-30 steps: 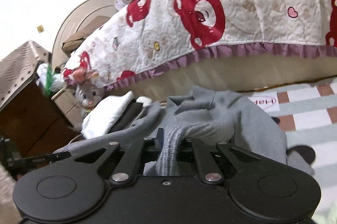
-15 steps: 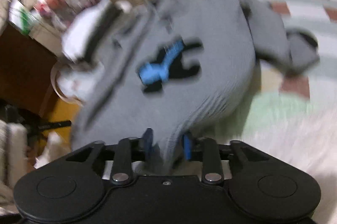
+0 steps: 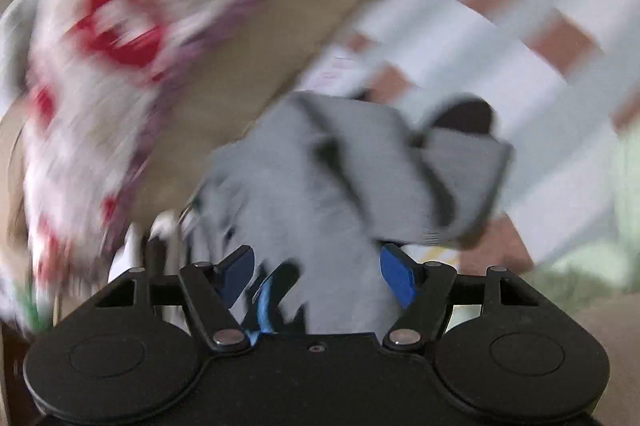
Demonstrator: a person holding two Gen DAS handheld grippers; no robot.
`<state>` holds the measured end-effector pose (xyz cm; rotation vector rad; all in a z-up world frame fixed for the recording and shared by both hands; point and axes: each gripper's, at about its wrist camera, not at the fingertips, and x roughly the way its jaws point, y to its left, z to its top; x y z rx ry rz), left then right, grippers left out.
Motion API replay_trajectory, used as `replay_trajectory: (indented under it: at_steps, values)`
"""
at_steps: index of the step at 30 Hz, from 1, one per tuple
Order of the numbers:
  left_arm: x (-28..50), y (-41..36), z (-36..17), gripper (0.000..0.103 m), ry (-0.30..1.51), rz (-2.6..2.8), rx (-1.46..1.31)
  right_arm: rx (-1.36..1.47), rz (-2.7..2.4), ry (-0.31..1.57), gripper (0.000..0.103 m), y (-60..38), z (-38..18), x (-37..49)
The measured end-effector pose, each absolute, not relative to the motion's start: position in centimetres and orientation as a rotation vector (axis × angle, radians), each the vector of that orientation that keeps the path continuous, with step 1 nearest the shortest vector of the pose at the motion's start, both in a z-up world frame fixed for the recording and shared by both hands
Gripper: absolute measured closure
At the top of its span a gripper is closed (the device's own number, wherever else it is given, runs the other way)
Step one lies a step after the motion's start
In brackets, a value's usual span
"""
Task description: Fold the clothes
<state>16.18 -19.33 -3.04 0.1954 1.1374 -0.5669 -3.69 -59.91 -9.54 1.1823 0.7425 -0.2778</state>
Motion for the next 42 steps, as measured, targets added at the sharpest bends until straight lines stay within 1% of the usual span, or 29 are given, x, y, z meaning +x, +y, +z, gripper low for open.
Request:
replay_trajectory:
  at_steps: [2, 5, 6, 8, 9, 12, 13, 15, 17, 18, 20, 22, 23, 24, 25, 26, 29, 30, 32, 35, 37, 40, 42]
  values:
    - [18.0, -22.3, -3.3, 0.066, 1.198, -0.591, 0.241, 1.306, -0.255, 0.743, 0.028, -59.0, -12.7, -4.2]
    - [18.9, -24.9, -2.1, 0.065, 1.138, -0.555, 0.411, 1.447, -0.256, 0.702, 0.028, -57.8, -15.5, -4.2]
    - [19.2, -26.6, -2.2, 0.062, 1.112, -0.548, 0.494, 1.442, -0.290, 0.680, 0.028, -57.7, -15.6, -3.8]
    - [19.6, -29.5, -3.2, 0.064, 1.043, -0.550, 0.611, 1.409, -0.385, 0.633, 0.027, -58.2, -15.7, -2.8]
    - [20.1, -31.0, -3.9, 0.064, 1.001, -0.573, 0.607, 1.459, -0.490, 0.605, 0.027, -58.4, -16.4, -2.5]
    - [20.0, -35.9, -6.4, 0.064, 0.814, -0.674, 0.536, 1.723, -0.589, 0.497, 0.026, -59.2, -19.2, -2.6]
    - [19.8, -37.2, -7.1, 0.064, 0.742, -0.700, 0.503, 1.703, -0.569, 0.496, 0.027, -59.6, -19.5, -2.3]
    - [20.5, -37.3, -8.2, 0.064, 0.760, -0.720, 0.212, 1.579, -0.544, 0.526, 0.027, -60.2, -19.4, -2.0]
    - [21.4, -37.3, -9.4, 0.064, 0.772, -0.730, -0.086, 1.581, -0.540, 0.493, 0.027, -60.6, -19.6, -2.8]
    - [21.4, -36.7, -10.1, 0.064, 0.771, -0.715, -0.179, 1.592, -0.536, 0.473, 0.026, -60.8, -19.7, -3.2]
    - [21.1, -36.3, -11.5, 0.064, 0.770, -0.650, -0.214, 1.580, -0.558, 0.441, 0.026, -61.2, -19.7, -2.5]
    - [20.5, -37.1, -12.3, 0.065, 0.773, -0.626, -0.115, 1.562, -0.580, 0.419, 0.025, -61.7, -19.5, -1.5]
    - [20.2, -37.2, -12.6, 0.065, 0.773, -0.633, -0.052, 1.551, -0.590, 0.415, 0.033, -62.1, -19.4, -0.9]
    - [20.0, -37.3, -12.8, 0.065, 0.773, -0.640, 0.012, 1.564, -0.614, 0.401, 0.060, -62.7, -19.5, -0.6]
    - [19.8, -37.4, -12.7, 0.064, 0.773, -0.655, 0.035, 1.595, -0.644, 0.369, 0.078, -63.9, -19.7, -0.5]
    - [19.7, -37.6, -12.6, 0.063, 0.772, -0.671, 0.056, 1.629, -0.674, 0.333, 0.090, -65.2, -20.0, -0.3]
    - [19.8, -38.3, -12.5, 0.062, 0.786, -0.720, 0.047, 1.559, -0.656, 0.252, 0.091, -69.5, -17.5, 0.9]
    - [19.8, -38.9, -12.7, 0.060, 0.794, -0.744, 0.051, 1.484, -0.633, 0.227, 0.091, -70.7, -15.8, 1.5]
    - [19.9, -40.7, -13.2, 0.055, 0.786, -0.756, 0.116, 1.296, -0.614, 0.174, 0.091, -72.6, -12.1, 2.3]
    - [20.8, -43.0, -14.4, 0.055, 0.795, -0.660, 0.148, 0.973, -0.640, 0.088, 0.091, -74.2, -7.2, 3.0]
    - [22.1, -43.6, -15.2, 0.055, 0.830, -0.625, 0.130, 0.748, -0.716, 0.076, 0.091, -74.6, -6.0, 2.2]
    - [22.4, -44.4, -16.0, 0.054, 0.834, -0.646, 0.161, 0.759, -0.782, 0.073, 0.091, -76.4, -7.3, 1.4]
    - [22.2, -45.6, -16.8, 0.049, 0.830, -0.662, 0.247, 0.830, -0.783, 0.091, 0.091, -77.4, -8.3, 1.7]
